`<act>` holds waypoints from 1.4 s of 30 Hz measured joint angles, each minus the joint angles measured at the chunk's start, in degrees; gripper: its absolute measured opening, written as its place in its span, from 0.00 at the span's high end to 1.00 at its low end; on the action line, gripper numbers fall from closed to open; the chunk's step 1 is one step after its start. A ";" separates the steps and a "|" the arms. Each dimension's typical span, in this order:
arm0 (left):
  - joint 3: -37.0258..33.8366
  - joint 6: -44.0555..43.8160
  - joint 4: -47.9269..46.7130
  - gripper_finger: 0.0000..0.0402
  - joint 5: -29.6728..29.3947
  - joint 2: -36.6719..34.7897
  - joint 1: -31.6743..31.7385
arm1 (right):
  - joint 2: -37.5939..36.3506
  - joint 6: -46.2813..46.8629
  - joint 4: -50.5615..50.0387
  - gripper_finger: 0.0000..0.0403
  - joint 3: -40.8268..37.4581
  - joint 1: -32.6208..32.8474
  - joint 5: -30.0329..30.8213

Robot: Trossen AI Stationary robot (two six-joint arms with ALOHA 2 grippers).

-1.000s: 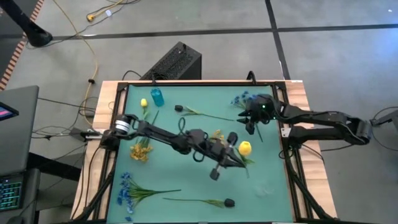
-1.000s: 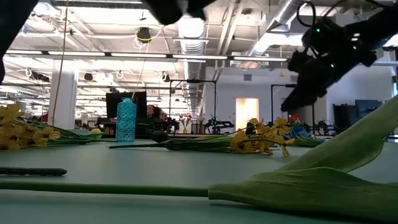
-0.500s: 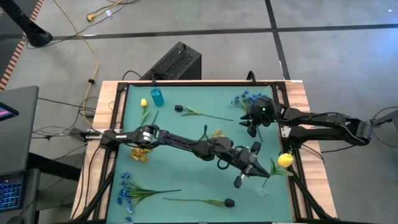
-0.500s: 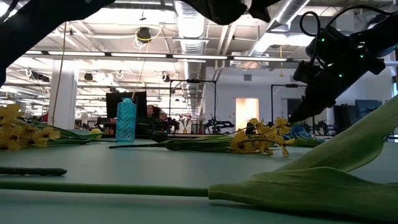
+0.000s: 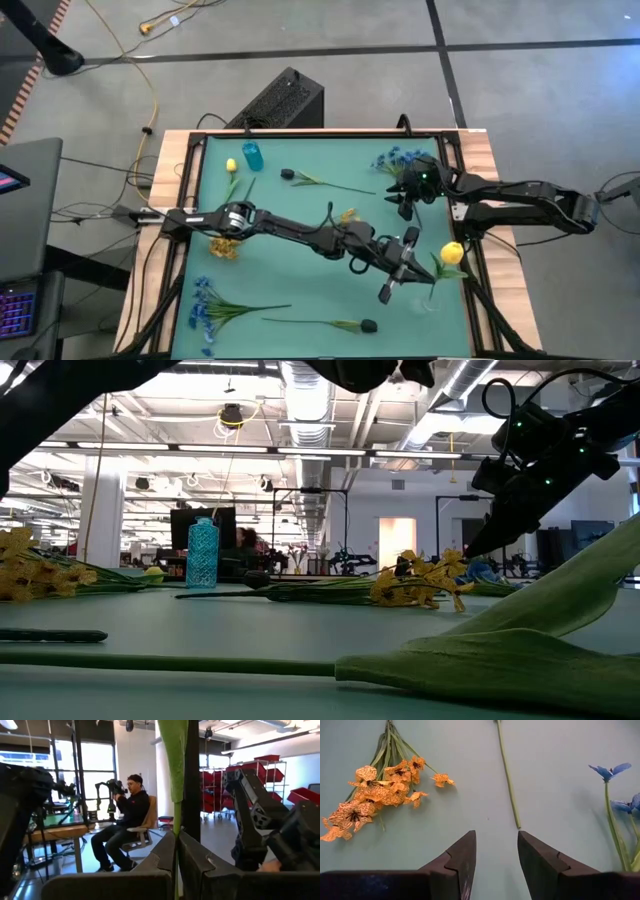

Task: Sort flowers into vase by color
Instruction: Put the bottom yellow tulip into the transparent vase, then put the right yellow flower into the transparent vase

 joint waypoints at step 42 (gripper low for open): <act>6.04 9.13 -47.29 0.54 -3.73 -2.92 1.13 | 0.02 0.50 -0.18 0.58 0.07 0.00 -0.04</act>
